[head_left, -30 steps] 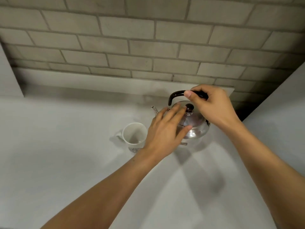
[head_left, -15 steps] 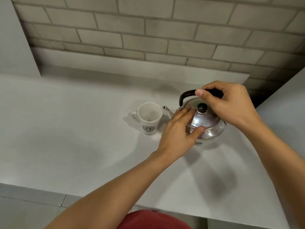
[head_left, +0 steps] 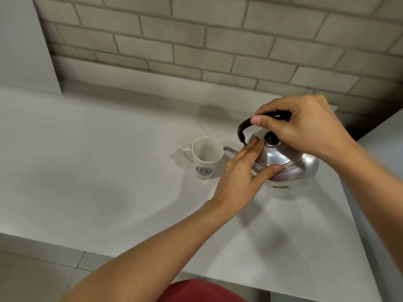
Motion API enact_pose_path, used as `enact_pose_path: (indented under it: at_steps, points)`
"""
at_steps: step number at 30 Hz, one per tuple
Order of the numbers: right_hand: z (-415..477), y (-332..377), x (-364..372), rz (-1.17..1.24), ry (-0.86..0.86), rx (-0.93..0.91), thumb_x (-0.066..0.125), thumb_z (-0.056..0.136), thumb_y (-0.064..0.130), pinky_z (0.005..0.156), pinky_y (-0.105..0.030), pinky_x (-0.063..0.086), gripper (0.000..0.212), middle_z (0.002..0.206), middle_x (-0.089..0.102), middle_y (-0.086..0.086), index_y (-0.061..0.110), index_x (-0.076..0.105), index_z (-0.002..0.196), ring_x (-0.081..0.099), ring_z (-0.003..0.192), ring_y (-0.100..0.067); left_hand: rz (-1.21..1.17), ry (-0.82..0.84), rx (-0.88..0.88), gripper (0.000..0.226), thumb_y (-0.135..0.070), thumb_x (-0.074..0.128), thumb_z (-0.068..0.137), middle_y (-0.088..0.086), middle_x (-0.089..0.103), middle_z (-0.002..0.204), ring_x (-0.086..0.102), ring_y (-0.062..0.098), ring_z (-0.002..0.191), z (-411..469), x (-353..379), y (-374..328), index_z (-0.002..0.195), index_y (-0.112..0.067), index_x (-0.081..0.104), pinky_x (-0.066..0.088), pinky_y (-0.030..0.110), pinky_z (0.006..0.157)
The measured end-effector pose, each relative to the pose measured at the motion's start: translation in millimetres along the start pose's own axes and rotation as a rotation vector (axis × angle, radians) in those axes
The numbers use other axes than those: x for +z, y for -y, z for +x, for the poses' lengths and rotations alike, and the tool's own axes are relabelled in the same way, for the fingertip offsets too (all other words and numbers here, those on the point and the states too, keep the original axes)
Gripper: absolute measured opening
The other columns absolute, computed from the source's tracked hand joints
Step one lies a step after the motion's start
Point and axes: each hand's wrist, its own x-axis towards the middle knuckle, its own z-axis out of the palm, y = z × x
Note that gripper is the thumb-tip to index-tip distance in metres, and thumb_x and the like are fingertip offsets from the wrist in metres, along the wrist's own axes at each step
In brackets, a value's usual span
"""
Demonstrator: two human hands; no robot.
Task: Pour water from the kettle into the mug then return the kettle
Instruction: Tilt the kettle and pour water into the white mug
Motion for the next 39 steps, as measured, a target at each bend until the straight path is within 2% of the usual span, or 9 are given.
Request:
enact_pose_path:
  at_steps: [2,5,8,11,16,20,25,30,39]
  points:
    - [4.1,4.2,-1.0,-0.02,0.02,-0.005,0.075,0.09,0.046,0.082,-0.037,0.057,0.022,0.095,0.083,0.009,0.029,0.084,0.099,0.075,0.089,-0.014,-0.042,-0.009,-0.004,0.067,-0.047,0.07,0.097,0.003,0.053,0.158,0.047,0.013,0.147,1.4,0.5,-0.3,0.153,-0.017,0.05,0.039,0.028,0.118]
    - [9.5,8.3,-2.5,-0.05,0.049,-0.008,0.076,0.088,0.048,0.081,-0.032,0.055,0.022,0.098,0.083,0.011,0.03,0.084,0.1,0.075,0.091,-0.012,-0.104,-0.05,0.012,0.06,-0.048,0.07,0.096,-0.003,0.063,0.147,0.058,0.007,0.132,2.2,1.5,-3.7,0.148,-0.024,0.053,0.042,0.011,0.105]
    - [13.2,13.7,-5.7,-0.058,0.065,-0.01,0.077,0.087,0.047,0.084,-0.038,0.058,0.023,0.099,0.083,0.009,0.03,0.084,0.101,0.076,0.093,-0.014,-0.136,-0.096,0.033,0.054,-0.046,0.07,0.096,-0.005,0.067,0.141,0.061,0.001,0.122,2.1,1.2,-7.1,0.144,-0.026,0.055,0.038,0.001,0.097]
    - [15.9,18.7,-8.2,-0.066,0.078,-0.035,0.078,0.088,0.045,0.086,-0.044,0.058,0.024,0.099,0.084,0.005,0.027,0.085,0.102,0.077,0.094,-0.018,-0.155,-0.121,0.046,0.051,-0.043,0.071,0.096,-0.006,0.066,0.141,0.057,-0.009,0.118,2.0,1.9,-7.1,0.142,-0.027,0.055,0.038,0.001,0.096]
    - [20.2,24.7,-10.9,-0.097,0.117,-0.073,0.072,0.087,0.049,0.082,-0.045,0.059,0.031,0.097,0.084,0.003,0.025,0.085,0.102,0.076,0.09,-0.019,-0.16,-0.132,0.029,0.05,-0.041,0.072,0.096,-0.009,0.068,0.133,0.064,0.0,0.107,3.3,3.2,-7.6,0.14,-0.023,0.058,0.043,0.005,0.087]
    - [24.7,25.9,-11.9,-0.13,0.146,-0.105,0.072,0.089,0.049,0.08,-0.044,0.059,0.028,0.095,0.084,0.004,0.027,0.085,0.101,0.076,0.088,-0.021,-0.161,-0.155,0.015,0.051,-0.04,0.072,0.097,-0.006,0.071,0.127,0.055,-0.011,0.089,2.7,4.7,-12.8,0.141,-0.02,0.058,0.035,-0.002,0.079]
    - [30.8,28.7,-12.5,-0.16,0.186,-0.119,0.074,0.09,0.048,0.076,-0.044,0.058,0.022,0.091,0.083,0.005,0.031,0.084,0.1,0.074,0.085,-0.021,-0.174,-0.185,-0.003,0.05,-0.041,0.072,0.096,-0.006,0.071,0.128,0.054,-0.022,0.097,2.8,5.2,-16.5,0.141,-0.022,0.059,0.036,-0.001,0.083]
    - [36.1,33.5,-14.1,-0.175,0.201,-0.122,0.072,0.088,0.051,0.075,-0.043,0.059,0.023,0.088,0.082,0.006,0.034,0.083,0.098,0.074,0.085,-0.021,-0.236,-0.186,-0.04,0.051,-0.043,0.072,0.097,-0.011,0.069,0.132,0.064,-0.001,0.116,6.1,5.9,-17.3,0.142,-0.024,0.058,0.052,0.019,0.095]
    - [44.2,43.2,-17.5,-0.201,0.226,-0.129,0.067,0.084,0.058,0.075,-0.042,0.059,0.033,0.09,0.082,0.008,0.033,0.084,0.098,0.073,0.084,-0.018,-0.321,-0.208,-0.093,0.051,-0.044,0.073,0.095,-0.013,0.069,0.133,0.064,0.001,0.119,8.4,5.6,-22.5,0.14,-0.026,0.058,0.055,0.031,0.099]
